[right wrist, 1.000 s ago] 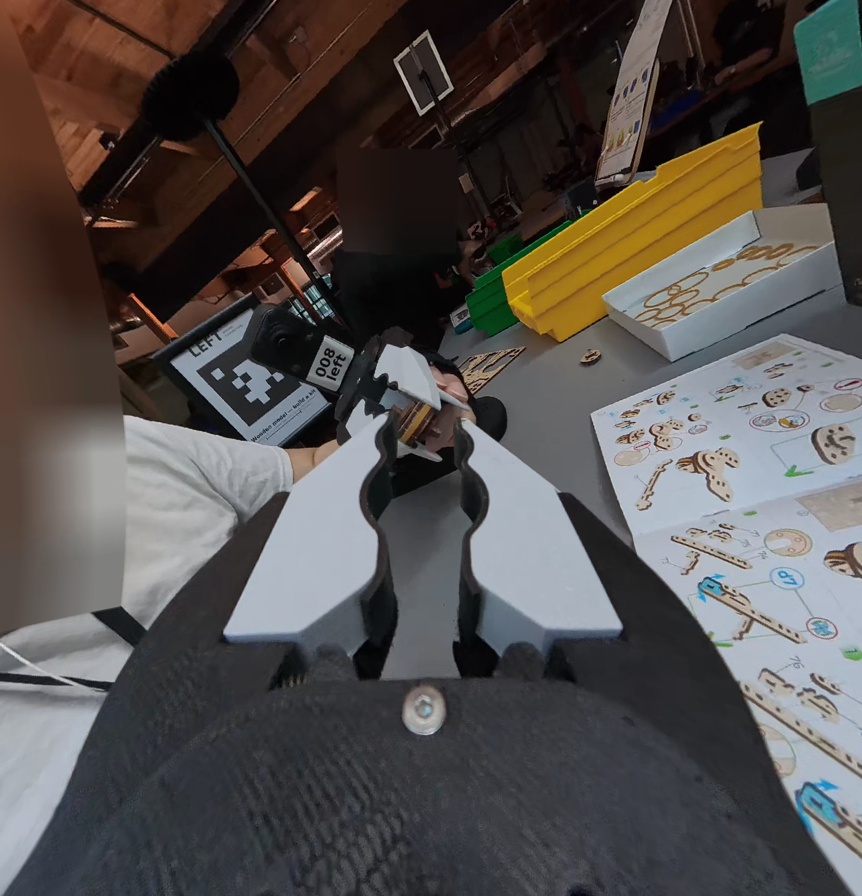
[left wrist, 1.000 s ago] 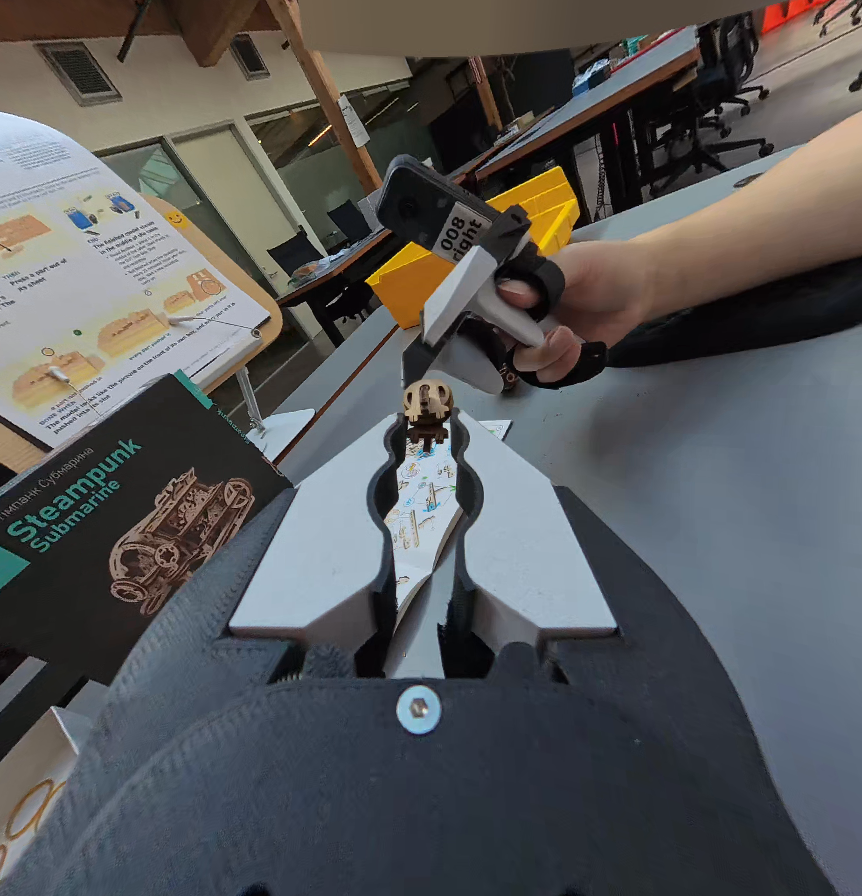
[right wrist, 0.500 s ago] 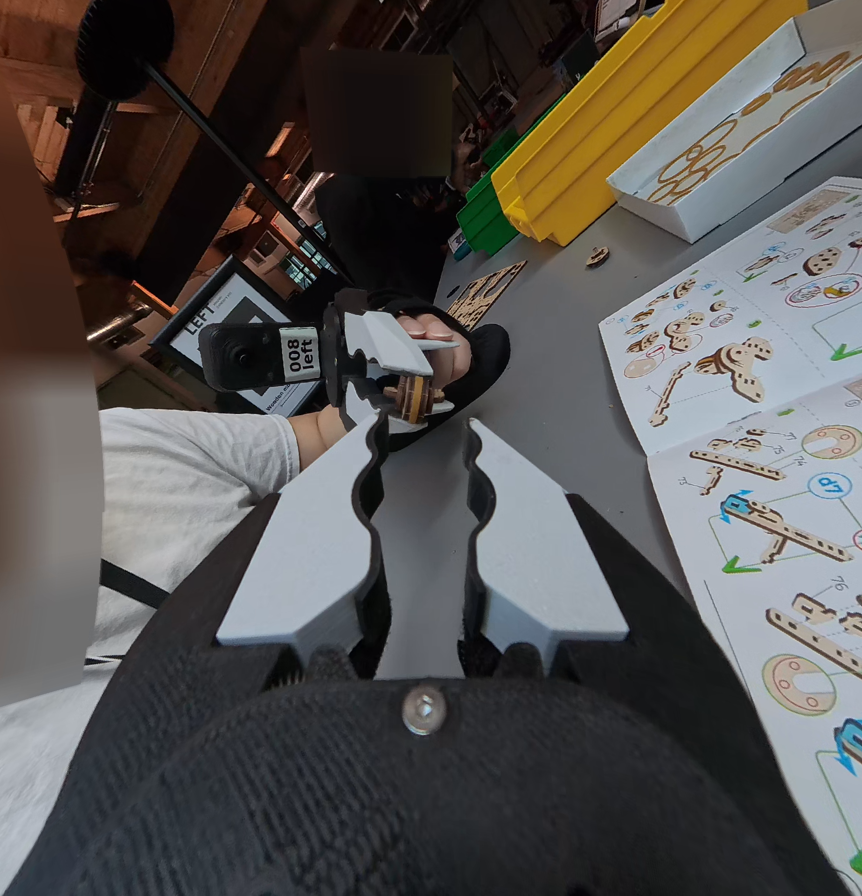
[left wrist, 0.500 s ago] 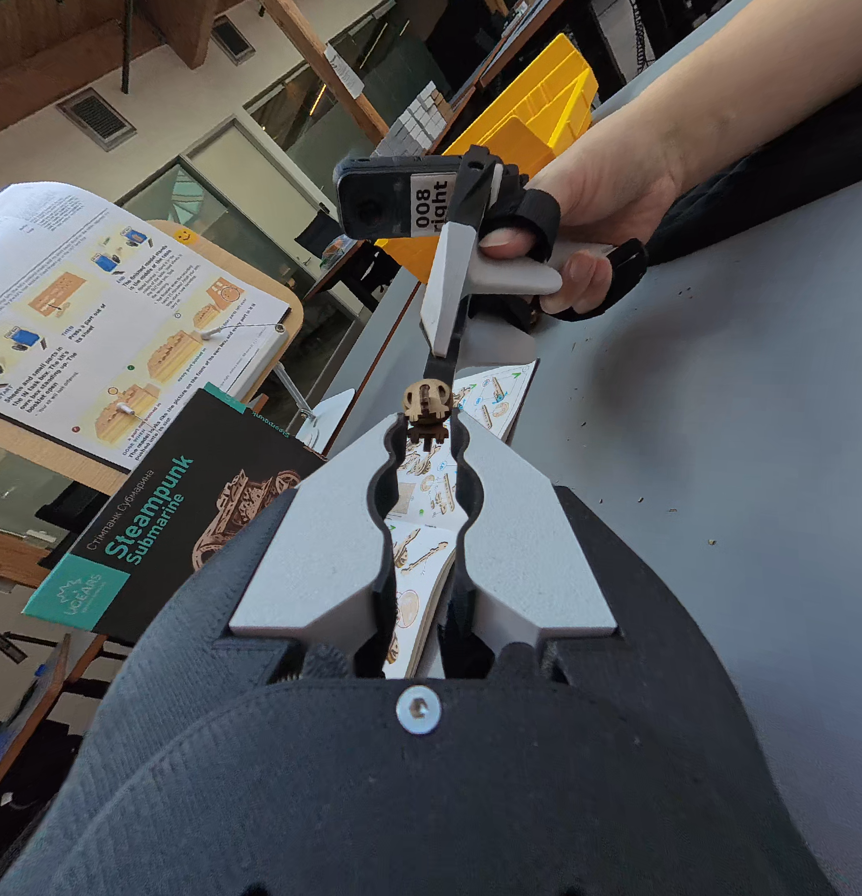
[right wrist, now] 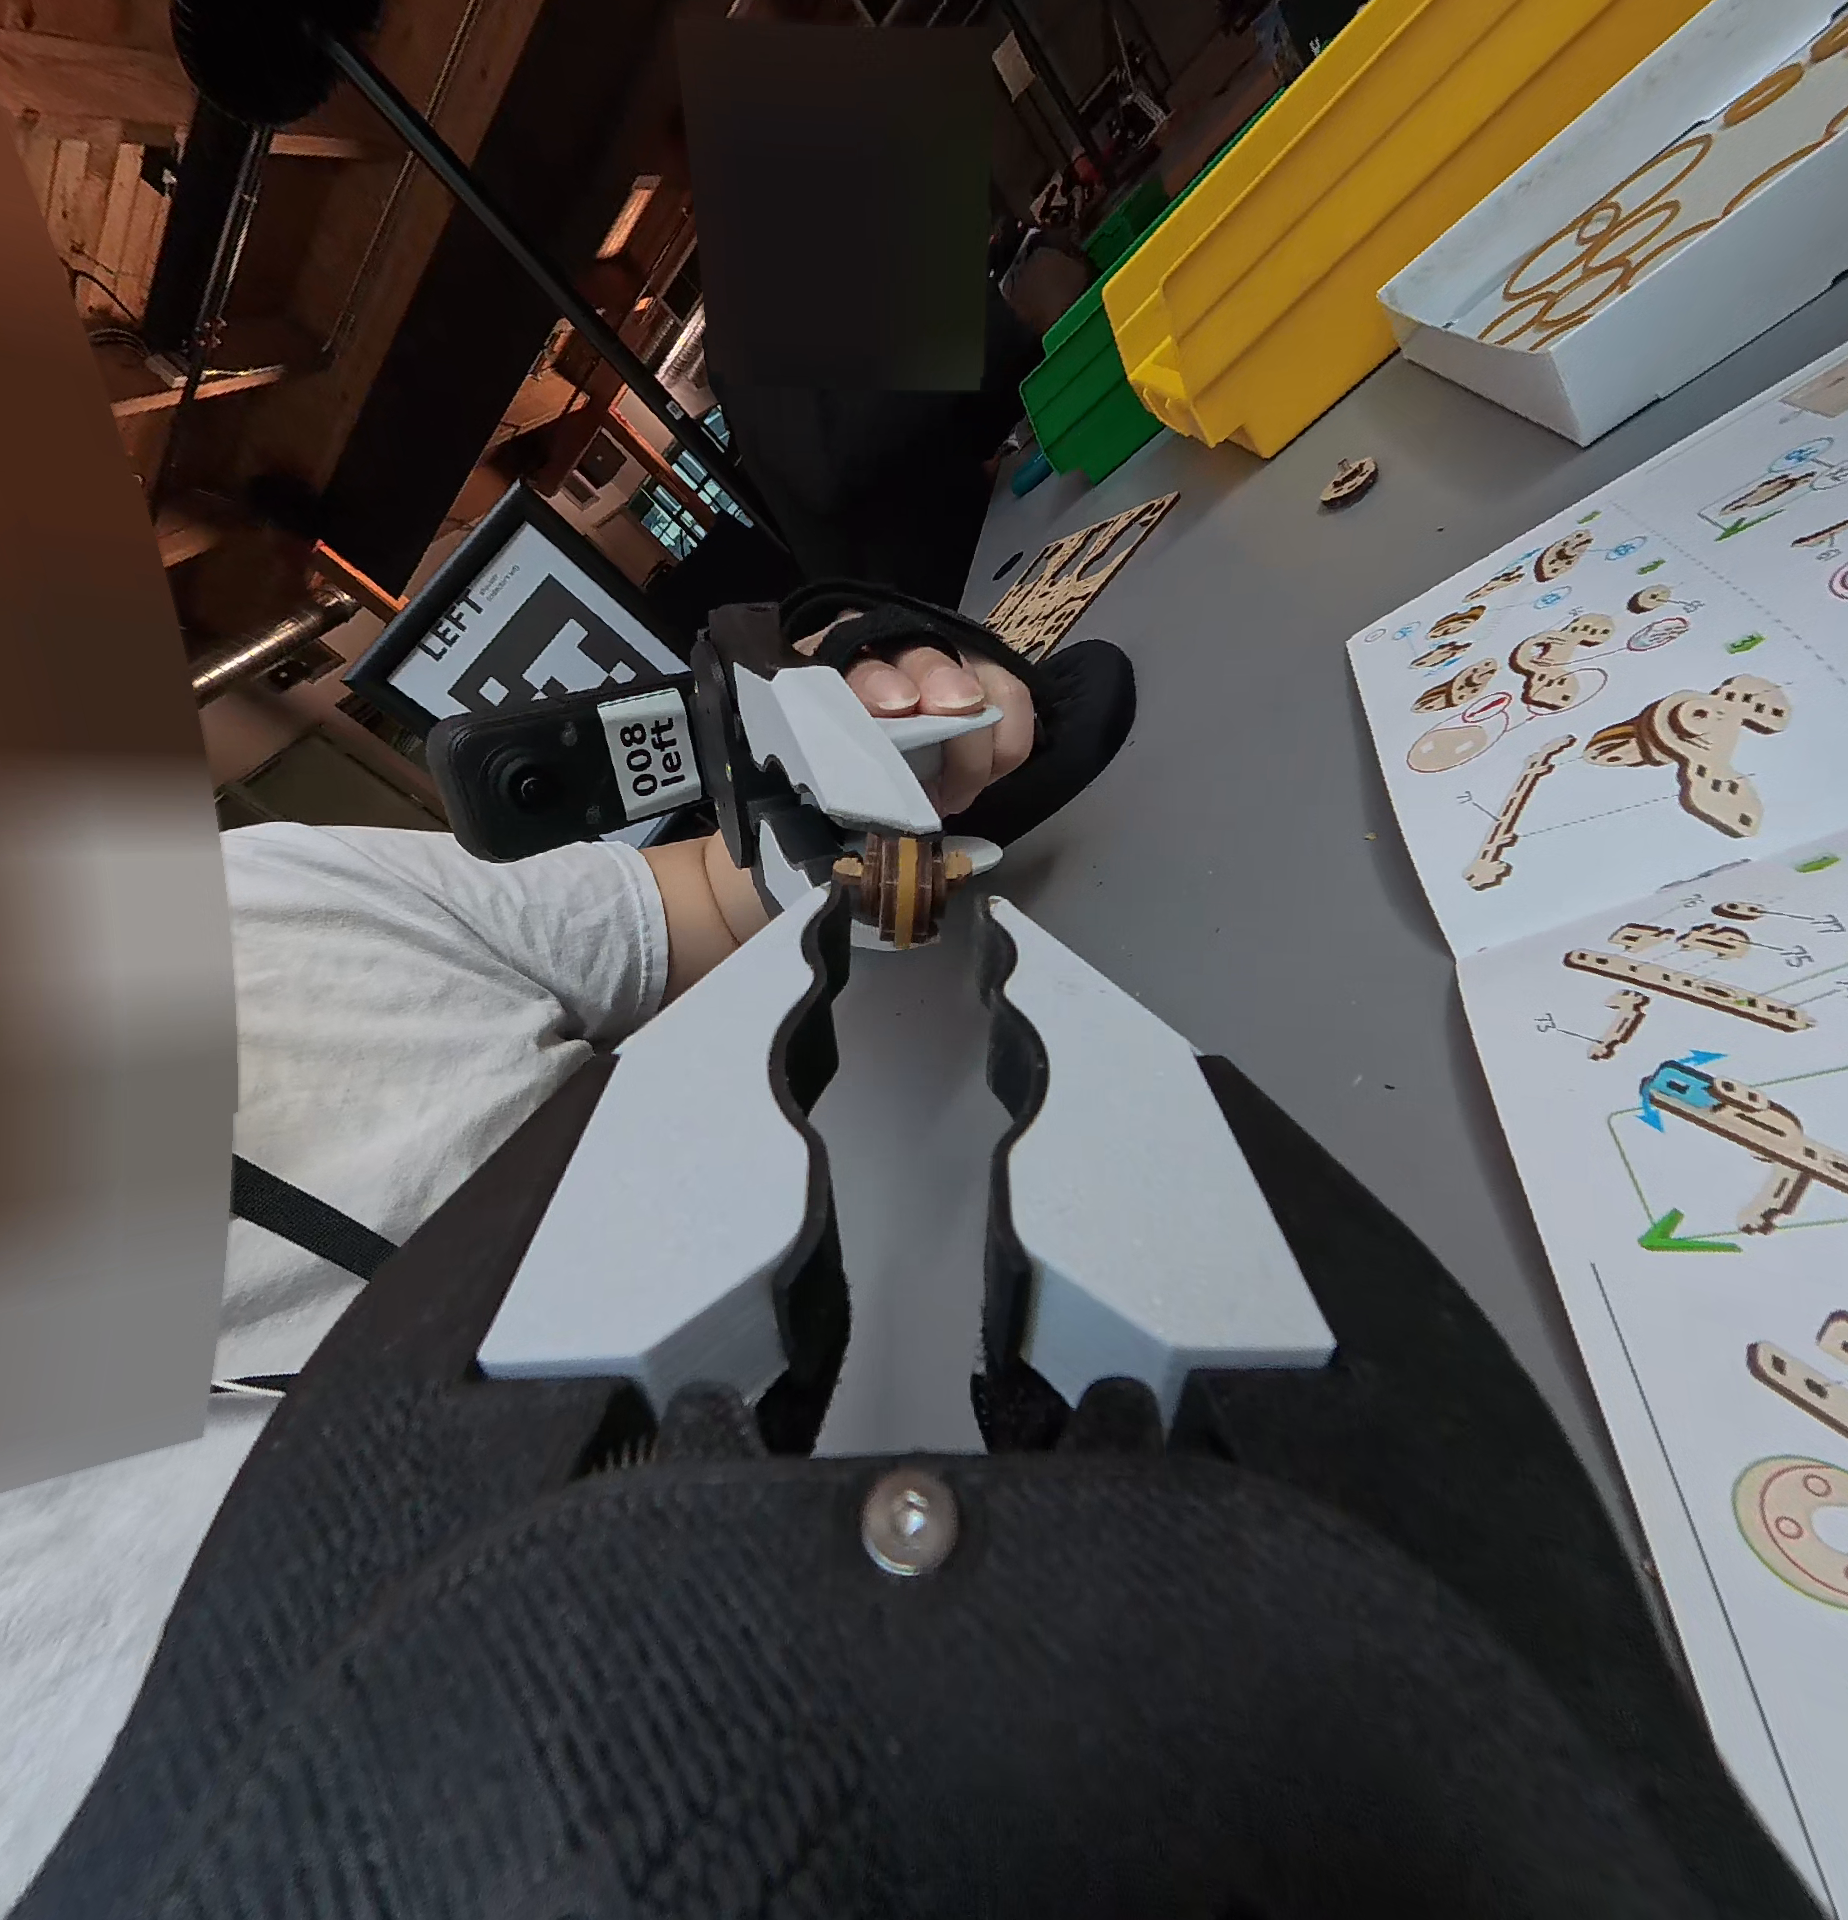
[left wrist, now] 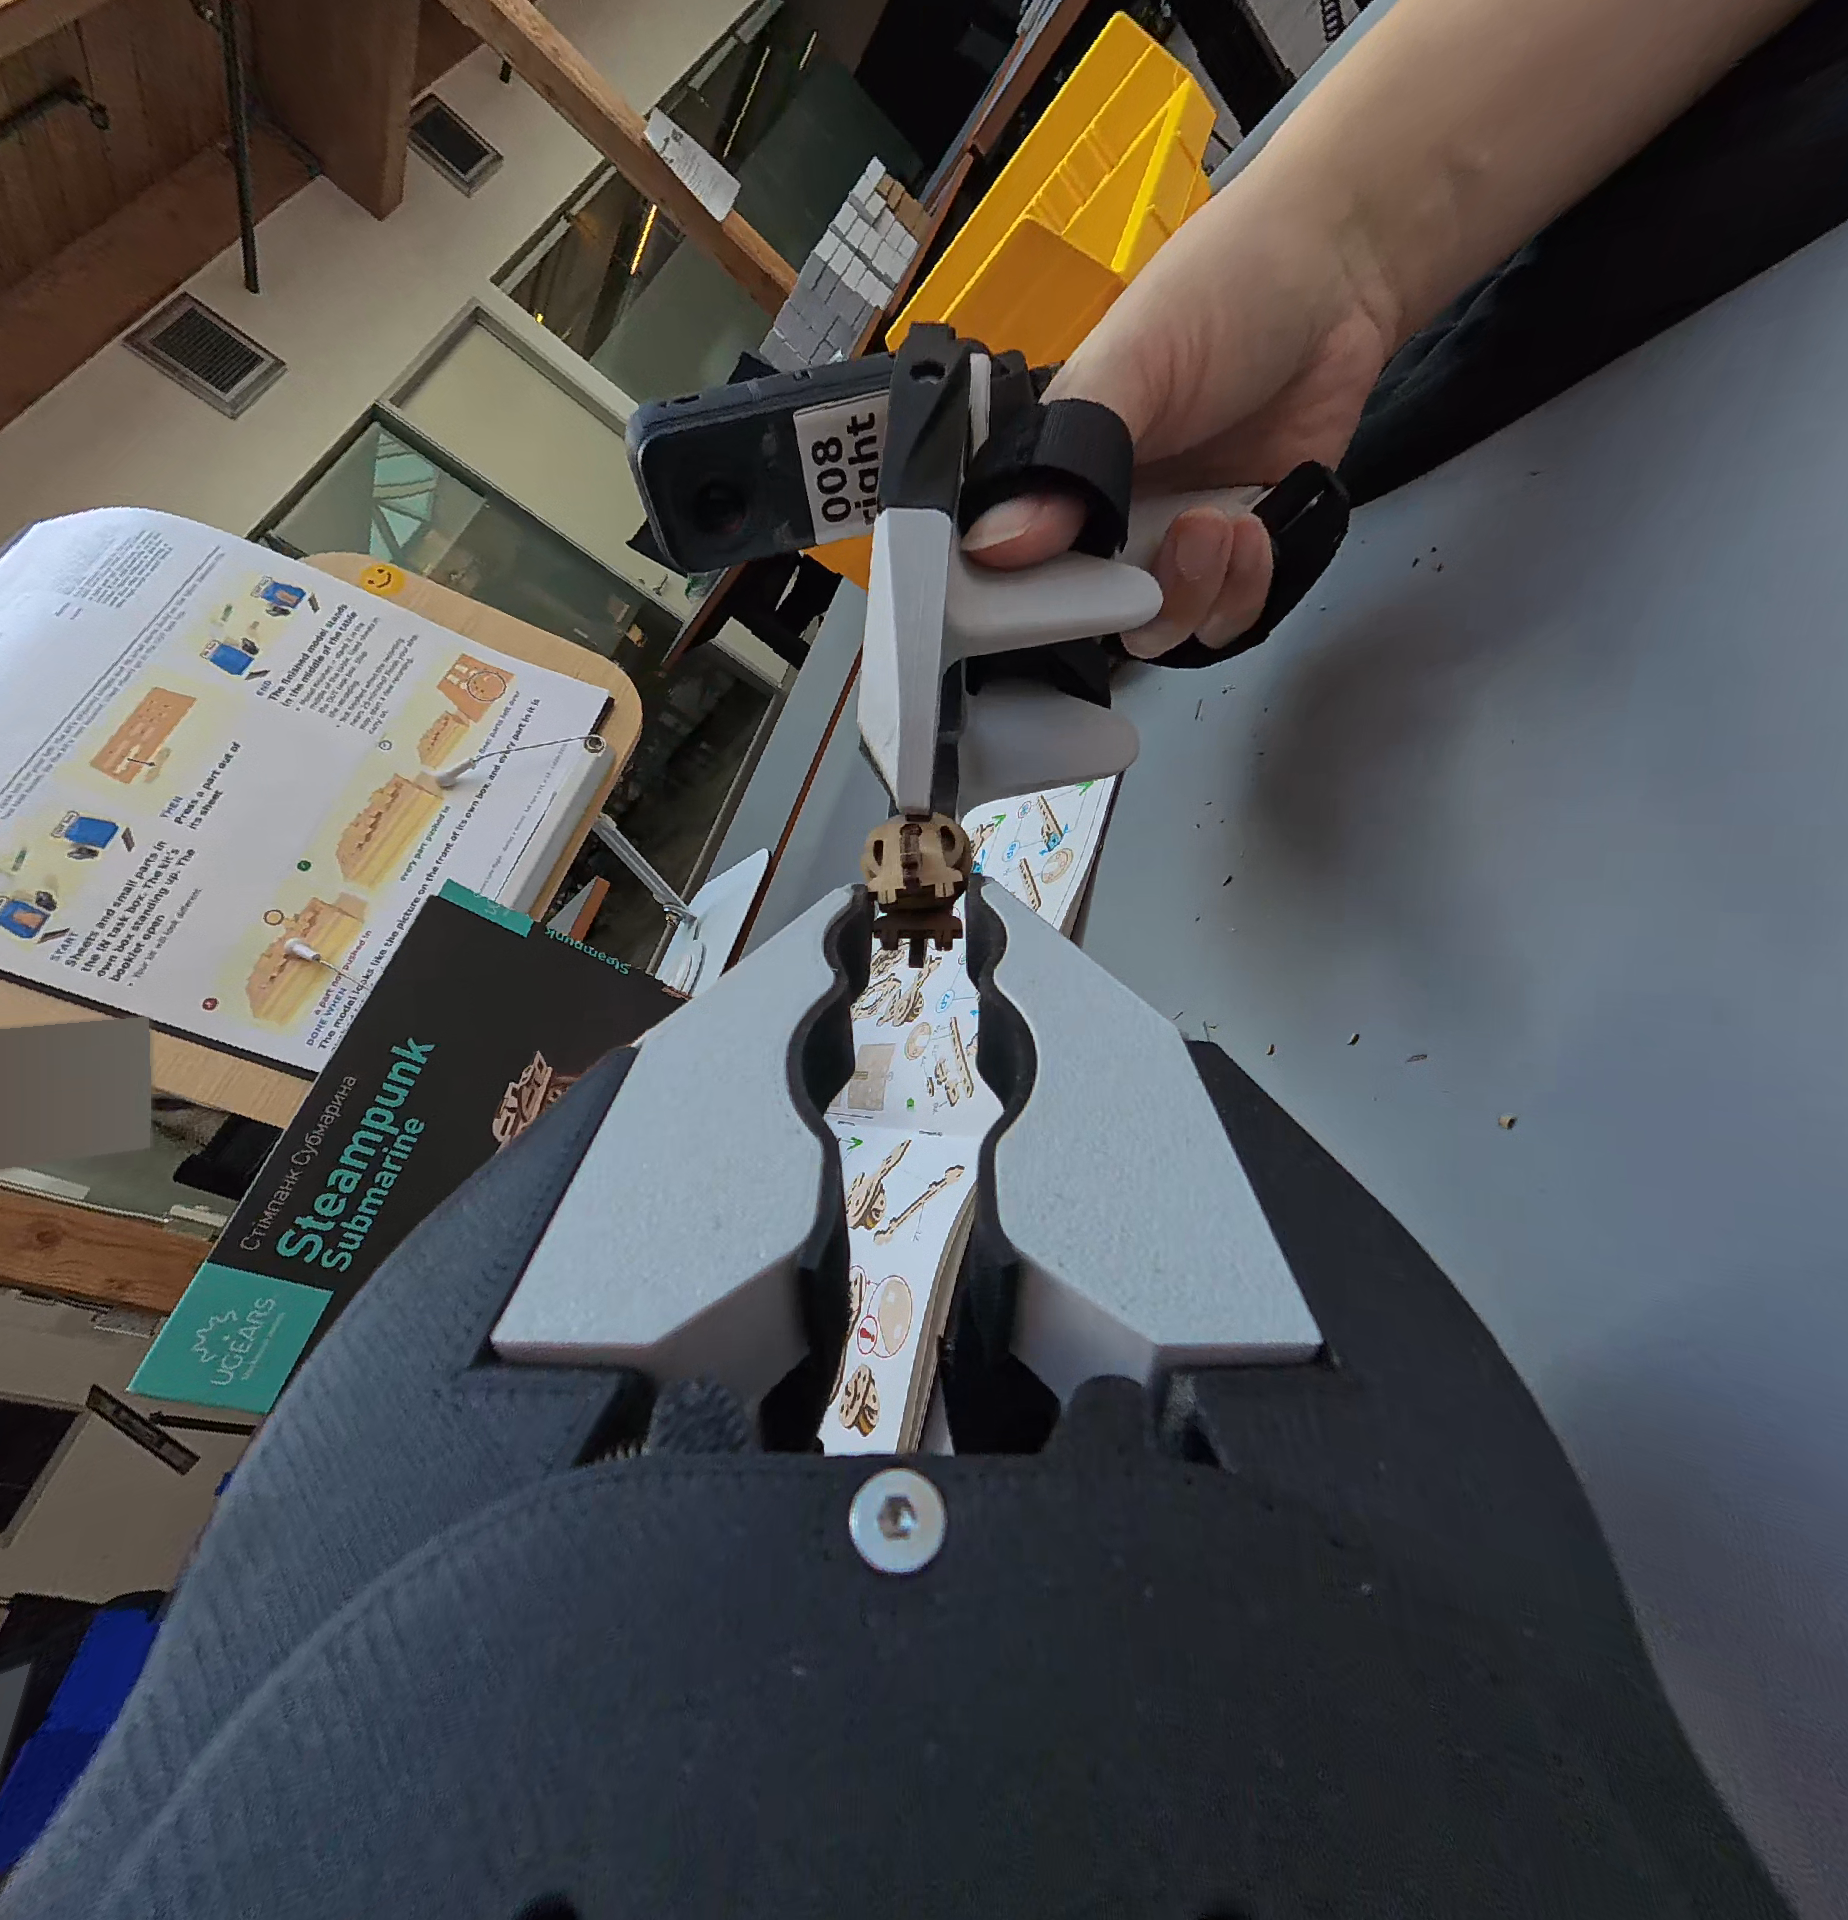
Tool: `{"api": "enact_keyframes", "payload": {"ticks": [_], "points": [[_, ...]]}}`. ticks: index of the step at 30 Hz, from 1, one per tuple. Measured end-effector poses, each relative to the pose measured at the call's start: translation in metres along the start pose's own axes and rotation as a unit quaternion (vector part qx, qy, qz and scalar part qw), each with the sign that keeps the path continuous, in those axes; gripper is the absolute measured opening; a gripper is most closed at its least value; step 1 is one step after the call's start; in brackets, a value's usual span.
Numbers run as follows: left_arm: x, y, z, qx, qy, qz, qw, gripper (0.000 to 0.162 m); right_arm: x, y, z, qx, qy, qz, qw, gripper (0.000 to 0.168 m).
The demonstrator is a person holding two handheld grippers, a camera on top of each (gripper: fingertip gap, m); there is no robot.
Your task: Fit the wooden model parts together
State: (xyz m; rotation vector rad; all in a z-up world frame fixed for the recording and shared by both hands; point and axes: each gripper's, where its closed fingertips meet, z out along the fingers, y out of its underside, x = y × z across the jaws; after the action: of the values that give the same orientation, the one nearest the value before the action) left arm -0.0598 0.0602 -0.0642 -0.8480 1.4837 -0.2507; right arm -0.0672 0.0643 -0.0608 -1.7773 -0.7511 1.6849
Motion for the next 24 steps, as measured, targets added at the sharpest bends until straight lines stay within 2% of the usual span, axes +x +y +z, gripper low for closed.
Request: {"api": "enact_keyframes", "payload": {"ticks": [4, 5, 9, 12, 16, 17, 19, 21, 23, 24], "points": [[0.003, 0.000, 0.001, -0.002, 0.003, 0.005, 1.000, 0.016, 0.000, 0.003, 0.002, -0.009, -0.002, 0.003, 1.000, 0.019], [0.003, 0.000, 0.001, -0.003, 0.005, 0.007, 1.000, 0.015, -0.002, 0.005, 0.003, -0.013, -0.005, 0.002, 1.000, 0.013], [0.003, -0.004, 0.001, 0.005, 0.001, 0.009, 1.000, 0.015, -0.005, 0.005, 0.001, -0.025, 0.000, -0.008, 1.000, 0.013], [0.003, -0.004, 0.001, 0.011, 0.004, -0.017, 1.000, 0.017, -0.005, 0.004, 0.000, -0.025, 0.013, -0.025, 0.999, 0.013], [-0.010, 0.004, -0.007, -0.003, -0.004, -0.065, 0.998, 0.029, -0.006, -0.008, -0.009, 0.009, 0.017, -0.043, 0.999, 0.013], [-0.027, 0.017, -0.013, -0.035, -0.035, -0.063, 0.997, 0.030, -0.003, -0.009, -0.012, 0.010, 0.026, -0.052, 0.998, 0.013], [-0.074, 0.061, -0.044, -0.134, -0.116, -0.079, 0.981, 0.023, 0.005, -0.011, -0.018, 0.007, 0.055, -0.083, 0.995, 0.013], [-0.099, 0.123, -0.090, -0.242, -0.133, -0.194, 0.941, 0.029, 0.011, -0.011, -0.021, -0.001, 0.071, -0.101, 0.992, 0.014], [-0.106, 0.167, -0.122, -0.273, -0.124, -0.311, 0.902, 0.027, 0.015, -0.011, -0.022, -0.001, 0.075, -0.099, 0.992, 0.014], [-0.107, 0.178, -0.131, -0.274, -0.114, -0.338, 0.893, 0.028, 0.016, -0.010, -0.021, -0.003, 0.073, -0.094, 0.993, 0.014]]}}
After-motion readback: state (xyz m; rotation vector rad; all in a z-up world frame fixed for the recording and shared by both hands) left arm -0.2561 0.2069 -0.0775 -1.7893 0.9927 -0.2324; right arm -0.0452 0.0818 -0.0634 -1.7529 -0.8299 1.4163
